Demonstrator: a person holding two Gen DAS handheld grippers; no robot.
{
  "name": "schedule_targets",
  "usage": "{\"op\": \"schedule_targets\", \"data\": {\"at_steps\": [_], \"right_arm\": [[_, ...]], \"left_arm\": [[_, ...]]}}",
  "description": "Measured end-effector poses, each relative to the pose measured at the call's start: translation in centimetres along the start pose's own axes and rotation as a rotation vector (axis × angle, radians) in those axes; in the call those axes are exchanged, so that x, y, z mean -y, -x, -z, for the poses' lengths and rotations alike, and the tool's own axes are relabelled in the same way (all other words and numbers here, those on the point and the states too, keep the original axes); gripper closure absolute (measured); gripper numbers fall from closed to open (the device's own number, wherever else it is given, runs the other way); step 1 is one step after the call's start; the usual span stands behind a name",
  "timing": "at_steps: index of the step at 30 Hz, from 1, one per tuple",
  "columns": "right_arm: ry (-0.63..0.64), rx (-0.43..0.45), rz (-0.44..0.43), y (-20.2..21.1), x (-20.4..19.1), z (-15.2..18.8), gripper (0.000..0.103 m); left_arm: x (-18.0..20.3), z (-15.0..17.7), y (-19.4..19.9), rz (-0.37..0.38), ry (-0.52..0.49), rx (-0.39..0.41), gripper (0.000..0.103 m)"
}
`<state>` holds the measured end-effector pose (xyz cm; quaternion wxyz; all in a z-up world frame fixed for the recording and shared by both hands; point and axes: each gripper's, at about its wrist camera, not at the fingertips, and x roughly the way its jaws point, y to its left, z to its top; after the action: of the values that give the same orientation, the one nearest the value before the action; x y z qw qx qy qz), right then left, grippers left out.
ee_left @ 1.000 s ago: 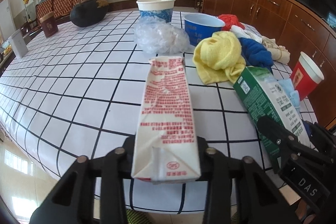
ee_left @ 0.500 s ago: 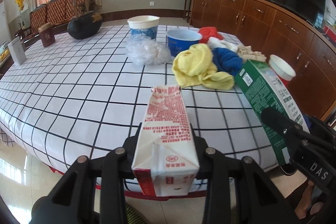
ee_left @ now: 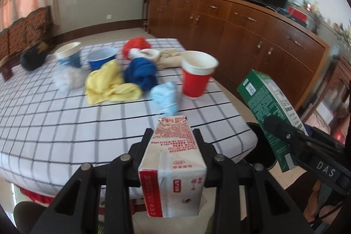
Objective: Collect trash
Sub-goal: 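Carry both cartons over the black trash bin with both tools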
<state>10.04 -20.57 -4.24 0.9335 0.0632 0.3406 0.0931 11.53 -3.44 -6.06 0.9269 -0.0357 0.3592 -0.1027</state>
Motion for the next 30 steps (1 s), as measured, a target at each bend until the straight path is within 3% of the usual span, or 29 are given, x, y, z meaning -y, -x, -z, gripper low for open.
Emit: {"op": "schedule_targets", "data": {"at_steps": [10, 16, 24, 30], "right_arm": [[-0.177, 0.021, 0.159, 2.7, 11.1, 0.6, 0.046], [-0.285, -0.027, 0.271, 2.1, 19.5, 1.9, 0.047], [-0.393, -0.169, 0.304, -2.1, 30.1, 3.7, 0.047], [-0.399, -0.312, 0.329, -7.8, 34.4, 3.7, 0.047]], "left_arm": [[9.8, -2.6, -2.5, 0.193, -0.114, -0.03, 0.066], [17.0, -3.1, -6.5, 0.281, -0.178, -0.086, 0.066], [23.6, -1.6, -14.7, 0.307, -0.198, -0.224, 0.066], [25.2, 0.9, -20.7, 0.297, -0.15, -0.351, 0.066]]}}
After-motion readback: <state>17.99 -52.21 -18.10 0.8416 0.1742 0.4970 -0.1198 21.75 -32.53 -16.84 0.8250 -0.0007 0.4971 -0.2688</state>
